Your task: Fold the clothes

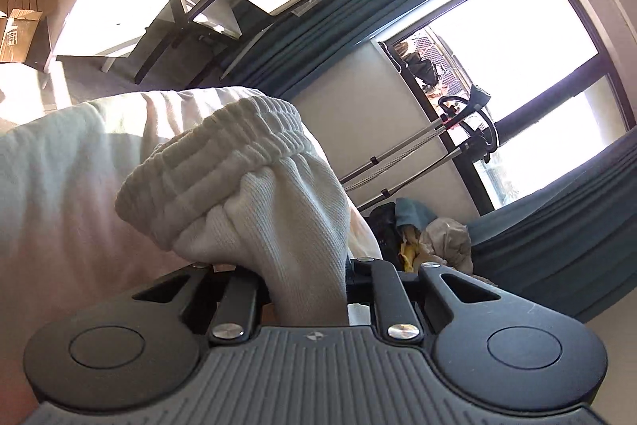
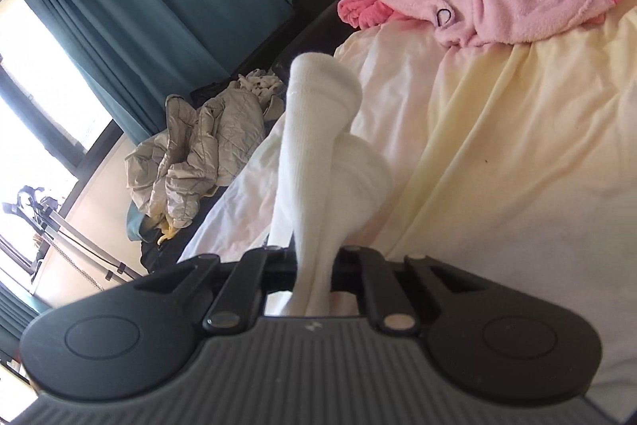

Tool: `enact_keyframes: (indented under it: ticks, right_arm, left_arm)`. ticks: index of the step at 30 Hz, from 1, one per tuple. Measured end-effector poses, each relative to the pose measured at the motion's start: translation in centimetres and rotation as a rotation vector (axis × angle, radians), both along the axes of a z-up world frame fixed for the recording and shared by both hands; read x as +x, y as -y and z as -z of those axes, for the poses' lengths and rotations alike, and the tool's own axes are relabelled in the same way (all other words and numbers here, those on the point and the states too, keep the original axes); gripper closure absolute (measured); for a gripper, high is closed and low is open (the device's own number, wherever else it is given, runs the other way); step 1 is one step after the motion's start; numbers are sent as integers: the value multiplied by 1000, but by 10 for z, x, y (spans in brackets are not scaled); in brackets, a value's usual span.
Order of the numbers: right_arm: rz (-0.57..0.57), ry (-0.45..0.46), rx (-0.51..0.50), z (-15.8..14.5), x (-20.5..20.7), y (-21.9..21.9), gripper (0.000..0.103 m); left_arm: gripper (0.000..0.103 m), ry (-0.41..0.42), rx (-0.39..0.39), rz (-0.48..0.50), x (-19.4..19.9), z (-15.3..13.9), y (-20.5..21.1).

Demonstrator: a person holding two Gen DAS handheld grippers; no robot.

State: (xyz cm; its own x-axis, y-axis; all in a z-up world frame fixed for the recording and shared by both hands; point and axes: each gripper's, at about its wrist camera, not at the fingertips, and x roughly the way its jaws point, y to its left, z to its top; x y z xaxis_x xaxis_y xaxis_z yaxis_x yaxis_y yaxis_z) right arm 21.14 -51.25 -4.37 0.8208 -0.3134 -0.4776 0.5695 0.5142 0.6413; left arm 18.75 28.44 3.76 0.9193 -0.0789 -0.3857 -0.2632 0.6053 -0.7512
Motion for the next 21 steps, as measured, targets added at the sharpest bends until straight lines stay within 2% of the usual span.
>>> enact_keyframes:
  ticks: [2, 5, 10, 12, 15, 18, 21]
  right_arm:
    - [-4, 6, 31, -6, -18, 3, 95]
    - [-16, -6, 83, -4, -49, 6, 95]
    - [-6, -8, 159, 9, -104, 1, 95]
    - [-6, -35, 183, 17, -121, -2, 95]
    - [-26, -52, 202, 24, -125, -1, 95]
    - [-66, -71, 153, 26, -123, -3, 94]
    - [-85, -80, 163, 35, -123, -1, 94]
  left_arm:
    - [84, -8, 13, 8, -14, -9, -3]
    - [84, -57, -36, 7, -48, -10, -15]
    - [84, -104, 10, 23, -91, 9, -24]
    - [84, -122, 31, 30, -108, 18, -27]
    - [83, -129, 61, 20, -122, 35, -28]
    - [82, -118, 86, -9, -126, 49, -22]
    - [79, -126, 166, -14, -126, 46, -10]
